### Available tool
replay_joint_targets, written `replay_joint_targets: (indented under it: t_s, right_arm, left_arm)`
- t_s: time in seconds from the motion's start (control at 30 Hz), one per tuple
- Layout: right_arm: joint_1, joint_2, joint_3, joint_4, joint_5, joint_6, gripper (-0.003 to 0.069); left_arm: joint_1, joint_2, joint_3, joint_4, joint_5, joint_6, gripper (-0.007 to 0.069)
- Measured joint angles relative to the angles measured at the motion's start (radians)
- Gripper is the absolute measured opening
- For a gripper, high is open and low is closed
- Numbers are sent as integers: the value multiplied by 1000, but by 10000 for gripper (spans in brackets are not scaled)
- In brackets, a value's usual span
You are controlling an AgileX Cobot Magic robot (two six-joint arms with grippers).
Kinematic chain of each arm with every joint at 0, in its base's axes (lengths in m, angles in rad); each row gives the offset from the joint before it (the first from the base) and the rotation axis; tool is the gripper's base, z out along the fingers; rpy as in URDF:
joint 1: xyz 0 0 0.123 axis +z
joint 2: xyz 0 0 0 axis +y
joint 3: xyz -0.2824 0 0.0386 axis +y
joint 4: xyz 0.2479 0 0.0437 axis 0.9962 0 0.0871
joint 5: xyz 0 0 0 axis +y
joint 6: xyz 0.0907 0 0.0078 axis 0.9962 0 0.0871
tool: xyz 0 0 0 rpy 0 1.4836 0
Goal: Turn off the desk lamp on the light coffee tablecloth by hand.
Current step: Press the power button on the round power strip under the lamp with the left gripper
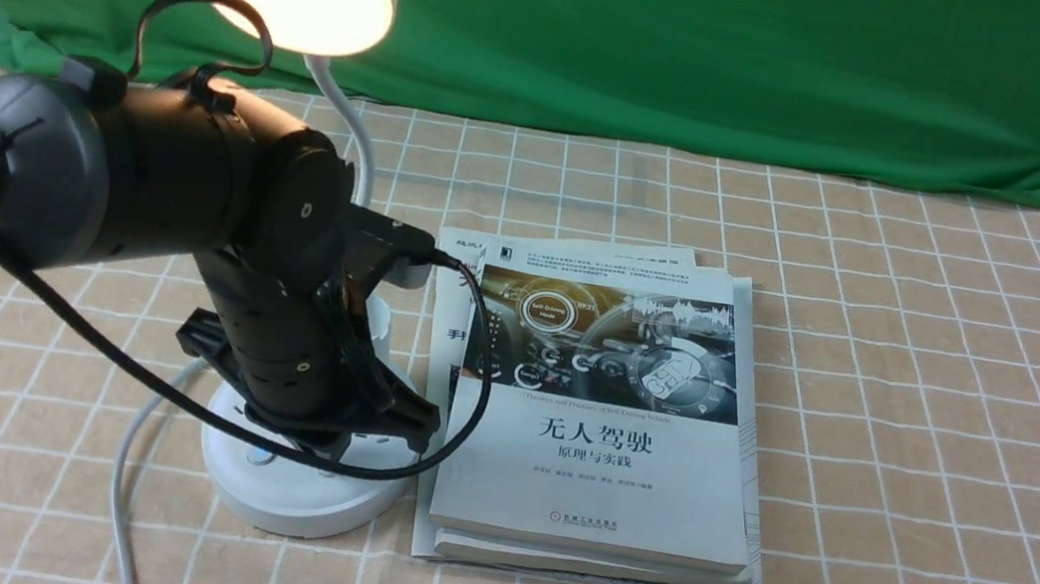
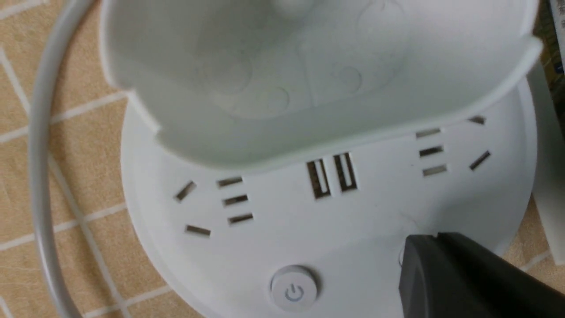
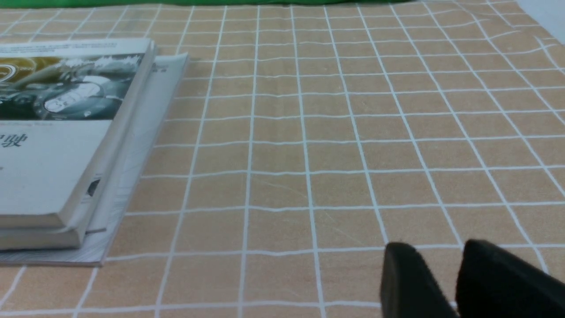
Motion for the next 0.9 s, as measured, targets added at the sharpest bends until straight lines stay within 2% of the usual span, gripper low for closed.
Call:
replay_joint_targets:
  t_s: [0.9]
  right_arm:
    - [0,0,0,0,0,0,241]
  left_arm:
    - [0,40,-4,-18,1,-22,-8]
